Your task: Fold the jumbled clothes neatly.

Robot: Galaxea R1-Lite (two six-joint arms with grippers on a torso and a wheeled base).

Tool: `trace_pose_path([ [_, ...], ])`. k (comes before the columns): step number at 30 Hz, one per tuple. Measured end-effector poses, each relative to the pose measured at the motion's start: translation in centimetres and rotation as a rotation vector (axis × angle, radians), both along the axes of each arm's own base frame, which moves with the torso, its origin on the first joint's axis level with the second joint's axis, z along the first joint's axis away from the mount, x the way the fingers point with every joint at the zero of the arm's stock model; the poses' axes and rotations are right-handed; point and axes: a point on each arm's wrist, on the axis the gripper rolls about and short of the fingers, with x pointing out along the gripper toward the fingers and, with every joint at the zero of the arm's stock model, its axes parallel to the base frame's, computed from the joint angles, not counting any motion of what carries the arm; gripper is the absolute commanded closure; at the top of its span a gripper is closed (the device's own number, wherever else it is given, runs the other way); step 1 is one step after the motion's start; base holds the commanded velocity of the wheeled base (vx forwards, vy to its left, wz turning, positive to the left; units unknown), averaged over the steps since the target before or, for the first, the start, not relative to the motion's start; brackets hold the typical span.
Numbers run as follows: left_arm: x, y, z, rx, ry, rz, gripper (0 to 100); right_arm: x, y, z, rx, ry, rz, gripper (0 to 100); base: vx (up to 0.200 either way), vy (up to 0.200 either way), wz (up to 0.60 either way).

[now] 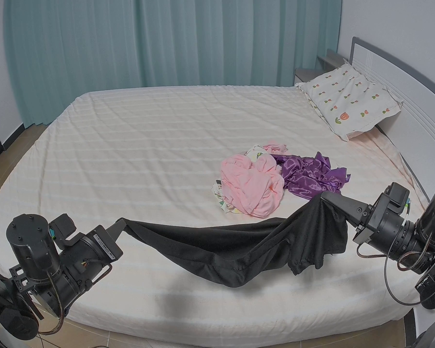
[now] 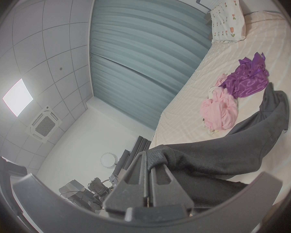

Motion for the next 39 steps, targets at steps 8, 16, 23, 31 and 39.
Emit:
trace_pose_path([
  [8, -0.05, 0.03, 0.04, -0.001, -0.001, -0.001, 100, -0.17, 0.18, 0.01, -0.011, -0.011, 0.006, 100, 0.0, 0.2, 0.0],
  [16, -0.09, 0.05, 0.0, 0.003, 0.0, -0.002, 100, -0.52, 0.25, 0.13, -0.02, -0.028, 0.021, 100, 0.0, 0.2, 0.0],
  [23, -0.15, 0.09, -0.08, 0.006, 0.004, -0.003, 100, -0.7, 0.2, 0.34, -0.014, -0.035, 0.023, 100, 0.0, 0.2, 0.0],
  [31, -0.14, 0.13, -0.04, 0.006, 0.002, 0.0, 100, -0.76, 0.19, 0.47, -0.012, -0.04, 0.024, 100, 0.0, 0.2, 0.0],
  [39, -0.14, 0.12, -0.03, 0.006, 0.001, -0.001, 100, -0.79, 0.24, 0.45, -0.012, -0.039, 0.027, 100, 0.0, 0.2, 0.0],
])
